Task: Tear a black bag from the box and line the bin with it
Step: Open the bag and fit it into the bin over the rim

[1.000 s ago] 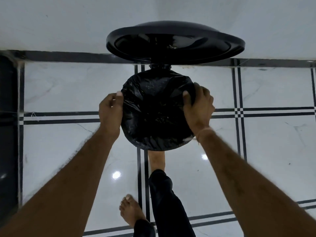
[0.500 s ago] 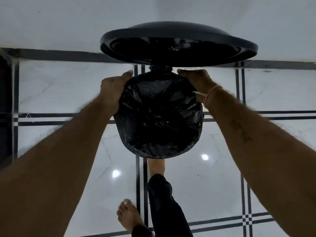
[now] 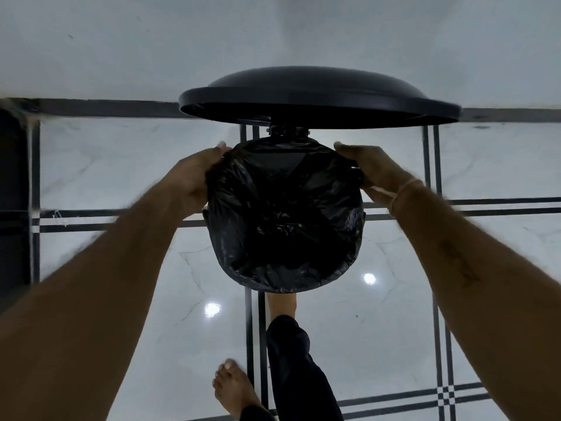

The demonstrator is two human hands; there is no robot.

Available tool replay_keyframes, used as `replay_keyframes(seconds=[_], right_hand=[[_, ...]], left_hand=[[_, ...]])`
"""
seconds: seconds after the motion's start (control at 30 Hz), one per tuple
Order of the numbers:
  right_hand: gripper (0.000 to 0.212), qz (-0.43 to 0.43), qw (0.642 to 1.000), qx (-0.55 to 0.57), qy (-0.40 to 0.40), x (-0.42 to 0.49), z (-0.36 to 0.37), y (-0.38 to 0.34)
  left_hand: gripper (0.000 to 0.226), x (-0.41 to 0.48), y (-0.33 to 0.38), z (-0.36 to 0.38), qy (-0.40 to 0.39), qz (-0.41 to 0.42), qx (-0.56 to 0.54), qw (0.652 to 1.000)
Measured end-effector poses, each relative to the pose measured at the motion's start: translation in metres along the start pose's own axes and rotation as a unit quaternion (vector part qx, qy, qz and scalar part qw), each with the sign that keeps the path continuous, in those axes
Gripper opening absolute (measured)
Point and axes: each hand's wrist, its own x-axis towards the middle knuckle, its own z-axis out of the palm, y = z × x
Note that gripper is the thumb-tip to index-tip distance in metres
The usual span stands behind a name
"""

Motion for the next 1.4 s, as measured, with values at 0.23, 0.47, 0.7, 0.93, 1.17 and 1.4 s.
replay_keyframes(seconds=[0.23,0.47,0.7,0.93,1.17,1.4], right_hand=[[0.047,0.075,0.990,0.113,-0.036,-0.026,-0.004,0.028],[0.046,0.022,0.994,0.091,0.056,-0.045,-0.010,0.057],[0.049,0.067,0.966,0.248,0.001,-0.064,0.010,0.067],[0.038,0.025,0.940,0.230,0.250,-0.092,0.037,0.110],[0.038,0.108,0.878,0.449,0.124,-0.107,0.046,0.126],[0.036,0.138,0.861,0.477,0.113,-0.123,0.054,0.152]], left_hand=[[0.037,-0.012,-0.030,-0.018,0.020,-0.045,0.016,0.999],[0.029,-0.031,-0.060,-0.007,0.079,0.025,-0.091,0.992],[0.024,-0.042,-0.070,0.002,0.124,-0.014,-0.099,0.987],[0.042,-0.077,-0.113,0.026,0.228,0.009,-0.114,0.967],[0.045,-0.094,-0.141,0.027,0.131,-0.031,-0.331,0.934],[0.035,-0.103,-0.163,0.033,0.096,-0.074,-0.382,0.916]])
